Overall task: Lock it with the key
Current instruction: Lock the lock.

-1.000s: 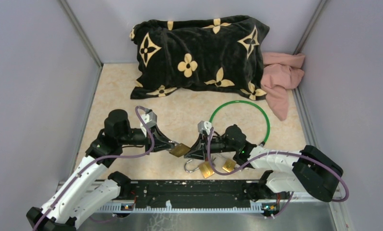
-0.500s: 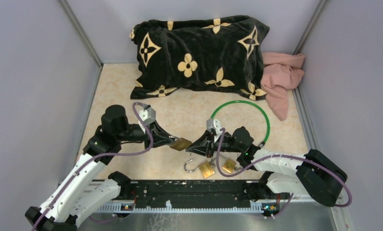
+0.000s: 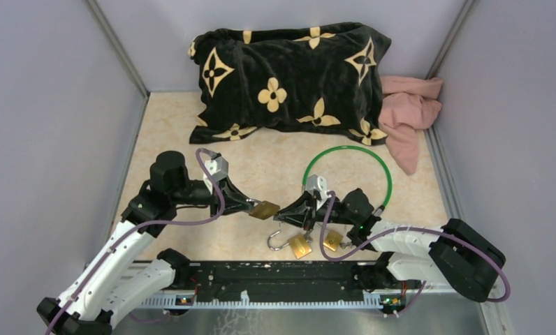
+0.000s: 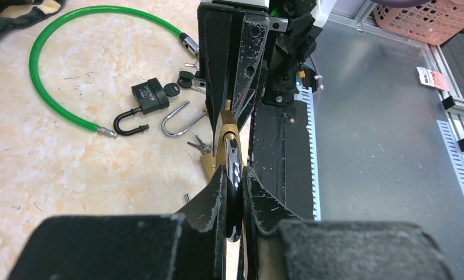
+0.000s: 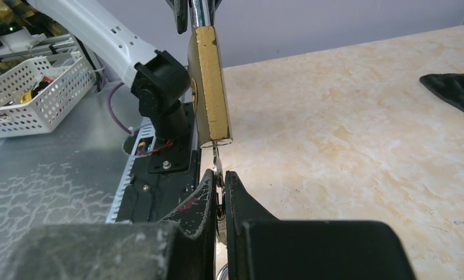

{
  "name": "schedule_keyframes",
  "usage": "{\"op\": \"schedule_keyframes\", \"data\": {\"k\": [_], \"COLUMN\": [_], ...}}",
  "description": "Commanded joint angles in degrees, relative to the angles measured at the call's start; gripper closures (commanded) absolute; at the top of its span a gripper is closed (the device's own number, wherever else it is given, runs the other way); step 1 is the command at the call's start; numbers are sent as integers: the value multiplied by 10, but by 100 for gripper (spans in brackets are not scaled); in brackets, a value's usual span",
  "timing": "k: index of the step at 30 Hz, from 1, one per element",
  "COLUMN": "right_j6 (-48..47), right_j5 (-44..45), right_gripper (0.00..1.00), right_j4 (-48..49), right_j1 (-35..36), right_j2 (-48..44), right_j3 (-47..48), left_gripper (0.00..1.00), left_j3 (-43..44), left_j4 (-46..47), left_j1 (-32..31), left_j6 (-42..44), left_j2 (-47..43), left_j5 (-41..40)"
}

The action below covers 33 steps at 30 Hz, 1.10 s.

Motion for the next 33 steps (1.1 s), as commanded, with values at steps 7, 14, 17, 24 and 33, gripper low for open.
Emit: {"op": "schedule_keyframes", "data": {"k": [7, 14, 17, 24, 33], "right_j6": [-29, -39, -30, -14, -56], "right_j5": [31, 34, 33, 25, 57], "right_gripper": [100, 100, 100, 100, 100], "right_j4": [-125, -137, -128, -174, -266], "right_j1": [-33, -35, -36, -35, -36], "right_j2": [2, 12, 12, -23, 7], "right_j3": [-72, -76, -73, -10, 39], "left_gripper": [100, 100, 100, 100, 78], "left_j3": [65, 64, 50, -77, -93], "left_j4": [195, 198, 174, 39, -9], "left_j1": [34, 40, 40, 39, 22], "left_j6": [-117, -106, -83, 33, 264], "left_j2": [-29, -27, -25, -5, 42], "left_j5": [43, 31, 28, -6, -74]}}
